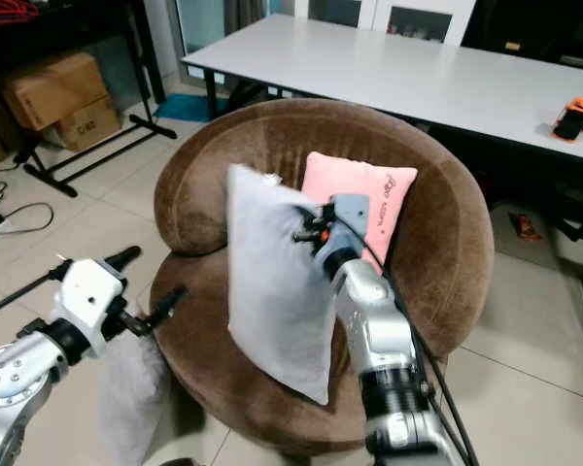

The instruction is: Move the pillow to the sofa from floor

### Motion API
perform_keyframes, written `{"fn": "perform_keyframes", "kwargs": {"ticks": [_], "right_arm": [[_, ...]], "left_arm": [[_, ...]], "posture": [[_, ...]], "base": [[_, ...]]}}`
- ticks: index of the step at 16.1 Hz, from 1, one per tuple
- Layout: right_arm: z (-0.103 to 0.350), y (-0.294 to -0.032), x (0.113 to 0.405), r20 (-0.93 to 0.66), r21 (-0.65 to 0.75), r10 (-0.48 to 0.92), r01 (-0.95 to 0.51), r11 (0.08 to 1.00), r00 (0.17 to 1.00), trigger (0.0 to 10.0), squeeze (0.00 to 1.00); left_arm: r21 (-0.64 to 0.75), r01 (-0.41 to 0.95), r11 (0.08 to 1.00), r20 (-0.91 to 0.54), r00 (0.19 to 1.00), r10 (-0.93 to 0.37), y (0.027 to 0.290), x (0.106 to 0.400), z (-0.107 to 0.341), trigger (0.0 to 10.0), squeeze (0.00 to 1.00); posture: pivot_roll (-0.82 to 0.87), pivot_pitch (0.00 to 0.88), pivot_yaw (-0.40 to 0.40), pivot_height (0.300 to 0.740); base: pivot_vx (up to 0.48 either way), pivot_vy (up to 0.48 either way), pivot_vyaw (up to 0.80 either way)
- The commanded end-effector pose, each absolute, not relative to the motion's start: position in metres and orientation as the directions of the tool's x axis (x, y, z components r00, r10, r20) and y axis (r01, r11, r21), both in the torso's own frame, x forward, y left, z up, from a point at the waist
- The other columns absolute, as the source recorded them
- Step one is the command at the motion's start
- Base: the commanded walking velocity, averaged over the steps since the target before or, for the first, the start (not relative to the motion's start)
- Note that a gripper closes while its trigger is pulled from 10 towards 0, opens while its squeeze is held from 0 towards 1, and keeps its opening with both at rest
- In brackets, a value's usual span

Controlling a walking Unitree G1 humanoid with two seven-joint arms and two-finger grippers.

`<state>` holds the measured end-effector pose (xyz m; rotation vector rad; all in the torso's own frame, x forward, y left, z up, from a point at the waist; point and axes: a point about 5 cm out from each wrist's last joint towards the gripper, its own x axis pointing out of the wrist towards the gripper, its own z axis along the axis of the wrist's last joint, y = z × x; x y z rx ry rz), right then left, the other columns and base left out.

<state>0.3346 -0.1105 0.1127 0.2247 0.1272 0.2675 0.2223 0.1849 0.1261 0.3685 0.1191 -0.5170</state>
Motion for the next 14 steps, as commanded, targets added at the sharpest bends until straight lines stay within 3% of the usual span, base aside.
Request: {"fn": "perform_keyframes", "kwargs": {"ticks": [1,4,7,8,9,12,14], "right_arm": [[0.12,-0.114,0.342,-0.053,0.229,0.246,-0.228,0.946,0.968,10.0,0.0],[0.114,-0.118,0.359,-0.087,0.167,0.227,-0.211,0.963,0.97,10.0,0.0],[0.117,-0.138,0.377,-0.118,0.123,0.093,-0.079,0.989,0.989,10.0,0.0],[0.119,-0.143,0.38,-0.126,0.098,0.06,-0.048,0.994,0.99,10.0,0.22],[0.119,-0.154,0.382,-0.15,0.068,-0.002,0.012,0.998,0.989,10.0,1.0],[0.12,-0.159,0.383,-0.134,-0.039,-0.016,0.011,0.999,0.991,10.0,1.0],[0.117,-0.16,0.38,-0.105,0.025,0.016,-0.013,1.0,0.994,10.0,1.0]], "left_arm": [[0.319,0.517,0.794,-0.208,0.856,-0.474,0.184,0.222,0.129,10.0,0.0],[0.294,0.564,0.771,-0.244,0.825,-0.51,0.185,0.218,0.127,10.0,0.0],[0.268,0.622,0.736,-0.277,0.781,-0.56,0.185,0.217,0.126,10.0,0.0],[0.264,0.626,0.734,-0.279,0.778,-0.563,0.185,0.217,0.126,10.0,0.0],[0.26,0.631,0.731,-0.283,0.773,-0.568,0.186,0.217,0.126,10.0,0.0],[0.256,0.633,0.73,-0.284,0.771,-0.569,0.186,0.217,0.125,10.0,0.0],[0.262,0.618,0.741,-0.271,0.784,-0.558,0.185,0.219,0.125,10.0,0.0]], "posture": [[0.05,0.0,-0.019,0.729],[0.05,0.0,-0.016,0.729],[0.05,0.0,-0.01,0.729],[0.05,0.0,-0.01,0.729],[0.05,0.0,-0.012,0.729],[0.04,0.0,-0.011,0.729],[0.04,0.0,-0.01,0.729]], "base": [[0.0,0.0,0.0],[0.0,0.0,0.0],[0.0,0.0,0.0],[0.0,0.0,0.0],[0.0,0.0,0.0],[0.0,0.0,0.0],[0.0,0.0,0.0]]}}
